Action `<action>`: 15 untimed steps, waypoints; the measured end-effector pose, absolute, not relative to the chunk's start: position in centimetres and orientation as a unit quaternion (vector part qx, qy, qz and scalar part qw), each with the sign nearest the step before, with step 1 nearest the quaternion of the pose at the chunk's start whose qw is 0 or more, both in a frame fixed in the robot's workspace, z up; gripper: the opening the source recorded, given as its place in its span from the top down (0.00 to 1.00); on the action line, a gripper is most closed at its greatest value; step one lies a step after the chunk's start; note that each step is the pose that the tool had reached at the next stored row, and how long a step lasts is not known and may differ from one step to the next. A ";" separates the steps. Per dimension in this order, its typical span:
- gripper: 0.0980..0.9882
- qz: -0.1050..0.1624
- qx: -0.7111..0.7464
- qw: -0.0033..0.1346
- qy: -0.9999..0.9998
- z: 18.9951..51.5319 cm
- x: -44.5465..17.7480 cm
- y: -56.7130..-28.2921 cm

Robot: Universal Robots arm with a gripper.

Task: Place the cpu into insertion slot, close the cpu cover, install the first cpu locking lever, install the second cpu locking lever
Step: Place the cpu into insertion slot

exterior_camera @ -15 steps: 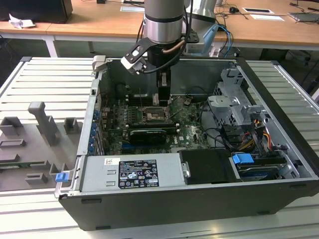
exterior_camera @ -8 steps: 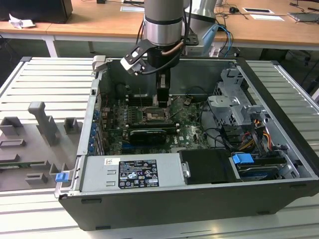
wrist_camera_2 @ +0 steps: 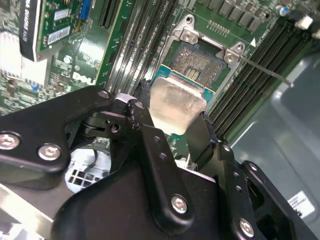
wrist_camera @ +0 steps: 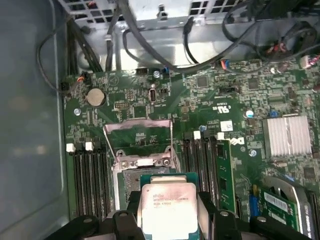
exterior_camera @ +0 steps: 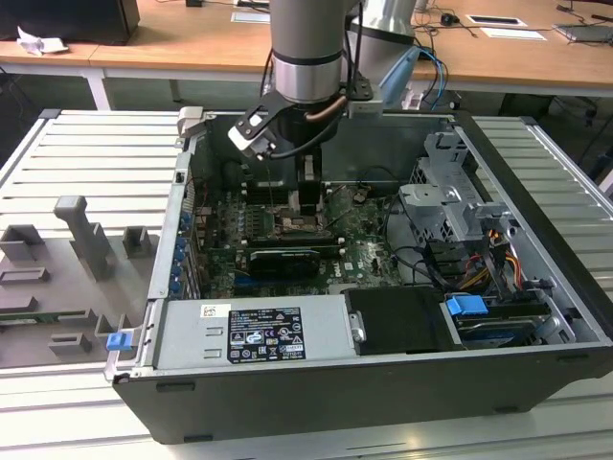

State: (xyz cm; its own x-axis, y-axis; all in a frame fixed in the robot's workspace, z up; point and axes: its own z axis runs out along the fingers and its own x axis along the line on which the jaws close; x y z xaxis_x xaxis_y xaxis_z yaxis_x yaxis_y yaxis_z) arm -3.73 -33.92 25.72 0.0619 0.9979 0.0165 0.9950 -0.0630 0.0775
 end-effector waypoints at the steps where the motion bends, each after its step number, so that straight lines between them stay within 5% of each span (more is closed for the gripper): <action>1: 0.52 0.033 0.722 0.022 0.690 25.4 -3.8 -33.9; 15: 0.52 0.033 0.707 0.022 0.707 22.5 -4.4 -32.8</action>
State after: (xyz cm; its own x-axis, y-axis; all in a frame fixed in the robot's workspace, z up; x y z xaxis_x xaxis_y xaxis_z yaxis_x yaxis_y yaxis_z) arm -4.36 -32.84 22.52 -0.0007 0.9999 0.0159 0.9970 -0.0006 0.0776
